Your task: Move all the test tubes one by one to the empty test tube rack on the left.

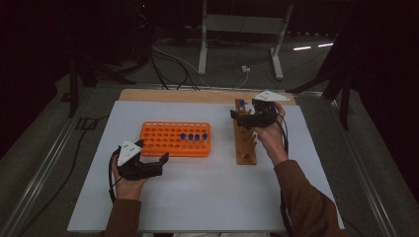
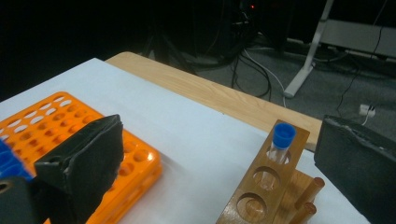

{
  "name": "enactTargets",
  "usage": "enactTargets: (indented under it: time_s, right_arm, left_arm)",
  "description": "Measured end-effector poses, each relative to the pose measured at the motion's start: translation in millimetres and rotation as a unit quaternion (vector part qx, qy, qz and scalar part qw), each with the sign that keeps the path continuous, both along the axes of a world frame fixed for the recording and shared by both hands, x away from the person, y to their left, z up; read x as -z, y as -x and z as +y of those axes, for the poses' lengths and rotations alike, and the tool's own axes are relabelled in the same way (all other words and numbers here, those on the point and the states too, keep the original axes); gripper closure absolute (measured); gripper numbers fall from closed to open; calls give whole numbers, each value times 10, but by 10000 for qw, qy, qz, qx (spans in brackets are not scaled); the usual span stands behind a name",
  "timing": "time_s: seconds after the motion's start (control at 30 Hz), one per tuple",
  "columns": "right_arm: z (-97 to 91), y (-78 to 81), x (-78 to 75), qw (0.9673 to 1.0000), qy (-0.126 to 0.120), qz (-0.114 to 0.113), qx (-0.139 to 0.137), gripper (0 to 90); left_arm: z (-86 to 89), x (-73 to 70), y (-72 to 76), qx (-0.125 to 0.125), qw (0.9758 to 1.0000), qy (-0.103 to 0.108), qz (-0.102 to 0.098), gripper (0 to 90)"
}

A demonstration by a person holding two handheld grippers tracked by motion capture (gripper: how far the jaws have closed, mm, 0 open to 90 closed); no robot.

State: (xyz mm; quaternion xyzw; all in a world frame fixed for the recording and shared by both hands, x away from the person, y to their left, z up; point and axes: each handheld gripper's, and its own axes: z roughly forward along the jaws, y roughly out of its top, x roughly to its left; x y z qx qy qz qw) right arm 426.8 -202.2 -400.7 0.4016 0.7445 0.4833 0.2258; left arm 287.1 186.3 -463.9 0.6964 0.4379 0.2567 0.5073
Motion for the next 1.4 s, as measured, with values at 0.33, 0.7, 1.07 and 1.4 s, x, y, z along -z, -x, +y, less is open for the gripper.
enactTargets:
  time_s: [0.33,0.7,1.07,1.4]
  right_arm:
    - [-10,-205,86,9992,-36,170,365,49]
    - [-86,-427,245,9973,100,425,595,115]
    - [-18,-574,363,9951,305,518,781,418]
    - [28,-664,486,9936,486,595,831,726]
  left_arm:
    - [35,-26,20,-94,9999,76,-38,7]
    - [12,-16,26,-79,9999,75,0,7]
    - [34,-21,43,-89,9999,146,-2,7]
    - [78,-22,65,-135,9997,209,-9,7]
